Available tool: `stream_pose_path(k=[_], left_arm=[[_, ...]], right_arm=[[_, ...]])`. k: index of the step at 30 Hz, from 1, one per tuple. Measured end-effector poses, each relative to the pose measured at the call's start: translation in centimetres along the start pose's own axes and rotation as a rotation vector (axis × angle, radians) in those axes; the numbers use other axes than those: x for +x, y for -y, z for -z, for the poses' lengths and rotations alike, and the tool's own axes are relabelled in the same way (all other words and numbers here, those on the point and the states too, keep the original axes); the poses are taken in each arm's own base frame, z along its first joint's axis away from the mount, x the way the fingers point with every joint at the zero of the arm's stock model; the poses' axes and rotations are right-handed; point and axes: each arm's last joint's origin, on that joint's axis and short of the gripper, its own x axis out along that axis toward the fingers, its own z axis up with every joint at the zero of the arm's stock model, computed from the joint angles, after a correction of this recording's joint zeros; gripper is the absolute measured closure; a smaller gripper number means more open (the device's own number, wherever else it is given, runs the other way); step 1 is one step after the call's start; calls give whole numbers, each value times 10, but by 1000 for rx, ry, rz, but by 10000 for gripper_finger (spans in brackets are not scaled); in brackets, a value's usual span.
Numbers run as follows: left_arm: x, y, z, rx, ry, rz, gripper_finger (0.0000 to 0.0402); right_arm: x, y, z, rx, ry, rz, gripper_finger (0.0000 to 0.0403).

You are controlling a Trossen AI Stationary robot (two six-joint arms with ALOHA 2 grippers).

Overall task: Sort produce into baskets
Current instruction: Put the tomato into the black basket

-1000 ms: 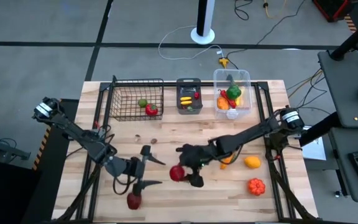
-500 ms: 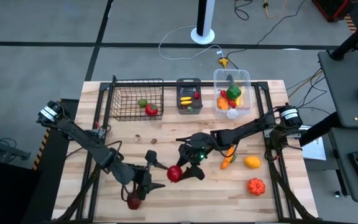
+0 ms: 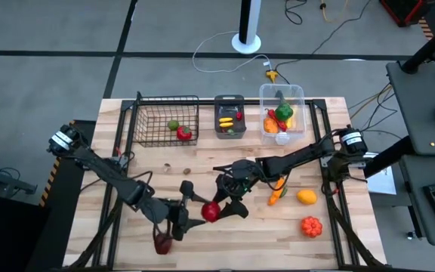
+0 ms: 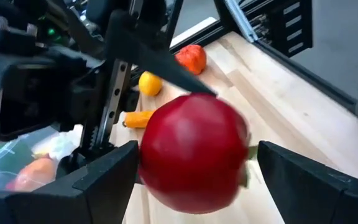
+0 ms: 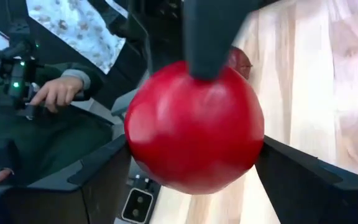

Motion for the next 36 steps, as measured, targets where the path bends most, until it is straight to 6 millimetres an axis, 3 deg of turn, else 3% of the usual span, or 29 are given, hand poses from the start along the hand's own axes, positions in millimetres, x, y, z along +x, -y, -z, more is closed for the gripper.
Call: stream_pose_path(k=[17,32,36], left_arm=[[4,1,-2,49,35,0,92],[5,2,0,51,32,16,92],[5,2,0,50,33,15,121]], right_arm=[[1,-5,-9,-5,17,-21,90],[0,-5,-10,-18,18,-30,58],[0,-4,-10,-17,17,-29,53]])
